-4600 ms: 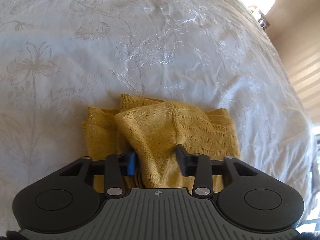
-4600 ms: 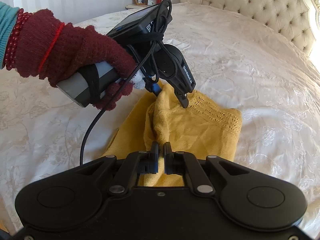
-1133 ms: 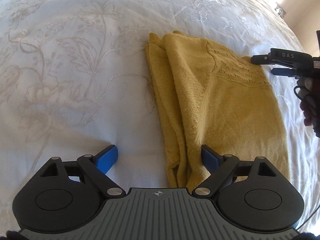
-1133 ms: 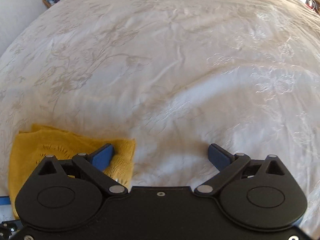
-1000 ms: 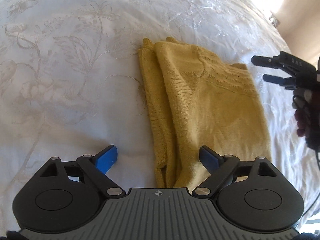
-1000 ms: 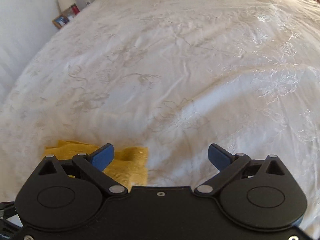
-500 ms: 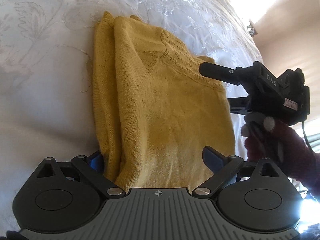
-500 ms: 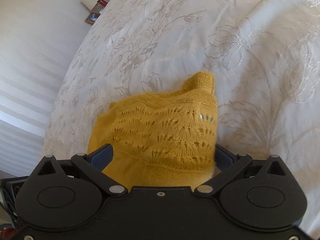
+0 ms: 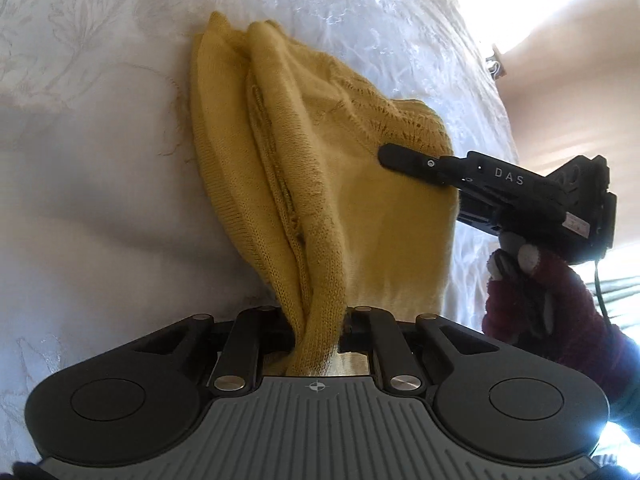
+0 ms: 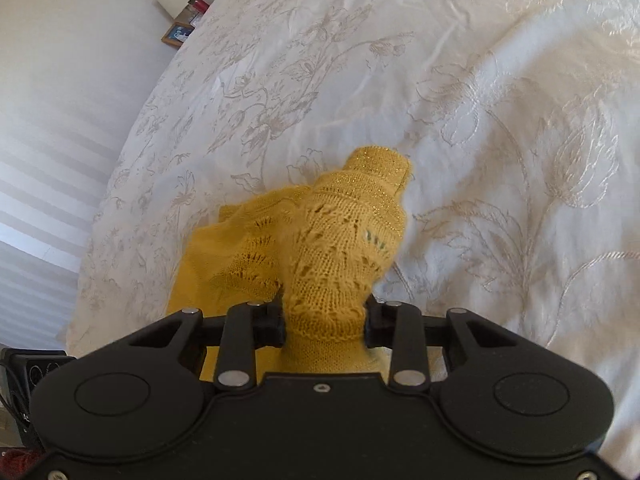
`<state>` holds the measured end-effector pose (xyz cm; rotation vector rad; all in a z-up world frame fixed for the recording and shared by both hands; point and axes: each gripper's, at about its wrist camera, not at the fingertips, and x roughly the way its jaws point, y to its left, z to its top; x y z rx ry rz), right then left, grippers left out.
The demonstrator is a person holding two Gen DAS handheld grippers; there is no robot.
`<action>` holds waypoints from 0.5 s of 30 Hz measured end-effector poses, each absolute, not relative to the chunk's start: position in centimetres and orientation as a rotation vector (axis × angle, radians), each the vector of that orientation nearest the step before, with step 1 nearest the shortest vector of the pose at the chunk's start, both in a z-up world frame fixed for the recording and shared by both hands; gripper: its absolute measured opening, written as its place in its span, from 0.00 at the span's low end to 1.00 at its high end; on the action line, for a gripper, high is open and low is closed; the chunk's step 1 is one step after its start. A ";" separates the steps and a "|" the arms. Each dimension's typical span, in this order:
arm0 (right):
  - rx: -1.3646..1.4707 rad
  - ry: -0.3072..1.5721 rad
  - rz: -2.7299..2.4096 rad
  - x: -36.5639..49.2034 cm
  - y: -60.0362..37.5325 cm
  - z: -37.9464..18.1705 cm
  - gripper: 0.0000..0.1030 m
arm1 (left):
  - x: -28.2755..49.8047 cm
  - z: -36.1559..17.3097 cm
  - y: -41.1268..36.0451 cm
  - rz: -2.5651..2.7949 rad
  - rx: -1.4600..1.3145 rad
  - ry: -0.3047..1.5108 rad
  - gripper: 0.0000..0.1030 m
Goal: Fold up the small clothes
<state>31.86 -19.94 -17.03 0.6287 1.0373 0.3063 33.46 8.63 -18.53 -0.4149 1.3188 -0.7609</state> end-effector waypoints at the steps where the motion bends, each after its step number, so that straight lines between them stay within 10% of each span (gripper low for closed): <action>1: 0.620 1.026 0.306 31.4 -19.8 -16.1 0.40 | 33.2 -17.8 8.4 -0.777 -0.422 1.306 0.13; 15: 0.649 0.979 0.336 18.7 -24.2 -8.5 0.40 | 22.5 -12.1 3.5 -0.935 -0.430 1.266 0.14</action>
